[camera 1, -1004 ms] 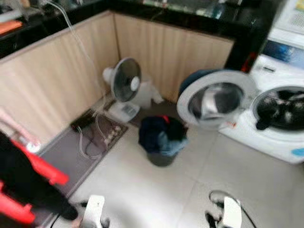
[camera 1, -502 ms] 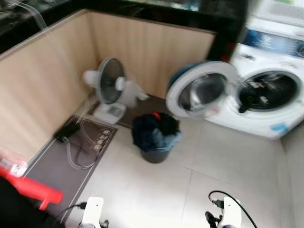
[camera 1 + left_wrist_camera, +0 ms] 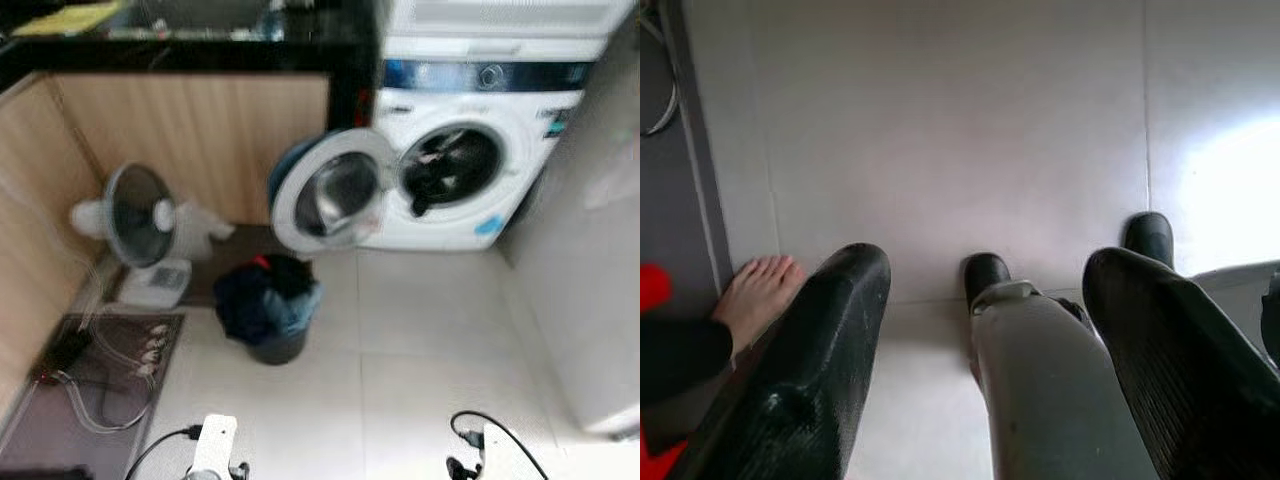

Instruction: Clothes washing

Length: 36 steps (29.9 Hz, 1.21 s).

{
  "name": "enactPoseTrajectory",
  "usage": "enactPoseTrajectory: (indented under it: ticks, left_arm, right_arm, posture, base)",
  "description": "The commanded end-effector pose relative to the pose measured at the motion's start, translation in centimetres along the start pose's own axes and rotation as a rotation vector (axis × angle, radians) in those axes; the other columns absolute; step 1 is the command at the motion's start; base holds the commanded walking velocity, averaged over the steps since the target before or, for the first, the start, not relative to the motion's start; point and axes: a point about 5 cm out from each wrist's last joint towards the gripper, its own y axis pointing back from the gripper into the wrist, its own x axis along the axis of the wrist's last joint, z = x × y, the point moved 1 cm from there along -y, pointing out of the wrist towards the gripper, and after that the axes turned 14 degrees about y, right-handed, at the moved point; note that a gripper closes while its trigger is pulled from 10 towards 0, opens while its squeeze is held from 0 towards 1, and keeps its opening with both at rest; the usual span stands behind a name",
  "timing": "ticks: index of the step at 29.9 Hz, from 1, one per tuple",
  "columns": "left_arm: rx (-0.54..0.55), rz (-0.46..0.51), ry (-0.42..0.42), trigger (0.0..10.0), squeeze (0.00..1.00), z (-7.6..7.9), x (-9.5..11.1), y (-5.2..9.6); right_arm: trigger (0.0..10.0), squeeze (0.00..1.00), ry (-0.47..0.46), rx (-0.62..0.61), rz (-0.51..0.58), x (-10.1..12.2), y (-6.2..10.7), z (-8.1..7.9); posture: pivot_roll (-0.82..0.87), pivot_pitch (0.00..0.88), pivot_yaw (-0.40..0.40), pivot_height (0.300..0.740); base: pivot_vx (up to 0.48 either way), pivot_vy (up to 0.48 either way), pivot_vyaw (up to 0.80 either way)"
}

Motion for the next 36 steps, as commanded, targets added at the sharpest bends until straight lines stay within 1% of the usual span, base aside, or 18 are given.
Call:
enactPoseTrajectory:
  ticks: [1,10,14,22,36]
  left_arm:
    - [0.008,-0.016,0.001,10.0,0.0,-0.06,-0.5,0.05]
    - [0.012,-0.014,-0.015,10.0,0.0,-0.28,-0.14,0.02]
    - [0.011,0.004,-0.003,10.0,0.0,-0.36,0.22,0.0]
    - [0.009,0.001,-0.014,10.0,0.0,-0.35,0.29,-0.01]
    - [0.01,0.0,-0.004,10.0,0.0,-0.21,0.33,-0.03]
  right_arm:
    - [10.0,0.0,0.003,-0.006,-0.006,-0.21,0.06,0.28]
    - [10.0,0.0,-0.007,-0.003,-0.002,0.1,-0.02,0.0]
    - [10.0,0.0,-0.017,0.002,0.0,0.31,-0.08,-0.2]
    - [10.0,0.0,-0.019,0.005,-0.004,0.37,-0.09,-0.19]
    - [10.0,0.0,-0.007,0.009,-0.003,0.53,-0.08,-0.01]
  posture:
    - [0.01,0.031,-0.02,0.74]
    - [0.02,0.025,-0.003,0.74]
    - [0.03,0.046,0.001,0.74]
    - [0.03,0.067,0.004,0.74]
    - [0.04,0.084,0.002,0.74]
  base:
    - [0.0,0.0,-0.8]
    - [0.0,0.0,-0.8]
    - [0.0,0.0,-0.8]
    - [0.0,0.0,-0.8]
    - [0.0,0.0,-0.8]
